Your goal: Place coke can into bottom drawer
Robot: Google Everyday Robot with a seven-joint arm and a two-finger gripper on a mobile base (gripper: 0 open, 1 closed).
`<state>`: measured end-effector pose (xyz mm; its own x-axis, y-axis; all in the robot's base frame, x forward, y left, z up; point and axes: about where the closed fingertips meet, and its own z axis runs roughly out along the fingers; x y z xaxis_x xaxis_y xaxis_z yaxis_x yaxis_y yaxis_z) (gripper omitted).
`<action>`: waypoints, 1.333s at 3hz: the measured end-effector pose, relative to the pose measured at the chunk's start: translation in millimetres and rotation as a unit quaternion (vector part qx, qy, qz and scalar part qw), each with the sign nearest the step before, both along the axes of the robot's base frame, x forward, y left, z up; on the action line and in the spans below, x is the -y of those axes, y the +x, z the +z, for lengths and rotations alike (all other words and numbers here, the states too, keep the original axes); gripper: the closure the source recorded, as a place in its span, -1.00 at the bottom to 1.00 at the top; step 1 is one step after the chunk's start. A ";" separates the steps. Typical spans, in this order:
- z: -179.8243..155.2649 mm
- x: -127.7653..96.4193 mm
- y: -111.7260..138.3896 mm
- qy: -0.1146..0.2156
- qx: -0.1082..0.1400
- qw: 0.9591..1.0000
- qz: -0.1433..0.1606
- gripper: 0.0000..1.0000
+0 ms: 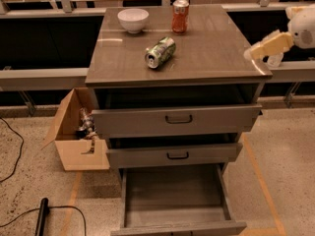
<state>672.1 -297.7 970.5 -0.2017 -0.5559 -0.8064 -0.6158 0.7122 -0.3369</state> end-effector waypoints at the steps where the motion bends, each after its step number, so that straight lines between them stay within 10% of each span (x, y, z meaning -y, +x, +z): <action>1: 11.7 -10.9 62.9 0.042 0.031 0.999 -0.002 -1.00; 2: 4.7 -42.1 122.1 0.071 0.032 0.997 0.006 -1.00; 4: 31.7 -41.9 132.7 0.074 0.060 0.995 0.005 -1.00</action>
Offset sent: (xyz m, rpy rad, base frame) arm 0.2166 0.0736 0.0339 0.2173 -0.1161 0.0300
